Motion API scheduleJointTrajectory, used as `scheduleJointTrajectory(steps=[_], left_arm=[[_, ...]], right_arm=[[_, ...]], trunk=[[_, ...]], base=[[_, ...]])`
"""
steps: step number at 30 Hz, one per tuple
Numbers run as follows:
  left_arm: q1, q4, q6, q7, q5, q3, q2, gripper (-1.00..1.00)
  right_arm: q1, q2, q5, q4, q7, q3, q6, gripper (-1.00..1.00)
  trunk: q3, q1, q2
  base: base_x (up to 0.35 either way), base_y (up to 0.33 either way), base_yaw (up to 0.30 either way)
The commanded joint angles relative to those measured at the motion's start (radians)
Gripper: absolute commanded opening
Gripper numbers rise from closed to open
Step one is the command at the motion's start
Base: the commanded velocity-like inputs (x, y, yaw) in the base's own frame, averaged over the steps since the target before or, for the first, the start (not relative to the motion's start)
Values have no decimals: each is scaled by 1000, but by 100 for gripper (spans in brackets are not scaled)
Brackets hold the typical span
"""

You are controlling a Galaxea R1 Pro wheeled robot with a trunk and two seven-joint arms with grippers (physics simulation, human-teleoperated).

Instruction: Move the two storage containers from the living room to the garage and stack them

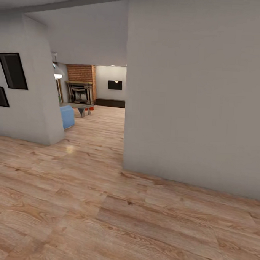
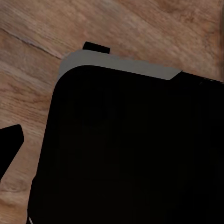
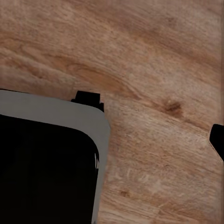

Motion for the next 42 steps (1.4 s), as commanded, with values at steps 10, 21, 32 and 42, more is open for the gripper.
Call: scheduleJointTrajectory(steps=[10, 21, 32, 42], left_arm=[[0, 0, -3, 1, 5, 0, 0, 100], [0, 0, -2, 1, 5, 0, 0, 100], [0, 0, -2, 1, 6, 0, 0, 100], [0, 0, -2, 1, 6, 0, 0, 100]], right_arm=[[-1, 0, 2, 2, 1, 7, -5, 100], [-1, 0, 2, 2, 1, 8, -4, 100], [-1, 0, 3, 2, 2, 6, -1, 100], [-1, 0, 4, 2, 0, 5, -7, 100]], trunk=[[-1, 1, 0], [-1, 1, 0], [-1, 1, 0], [-1, 1, 0]], base=[[324, 0, 1], [324, 0, 0], [324, 0, 0], [324, 0, 167]])
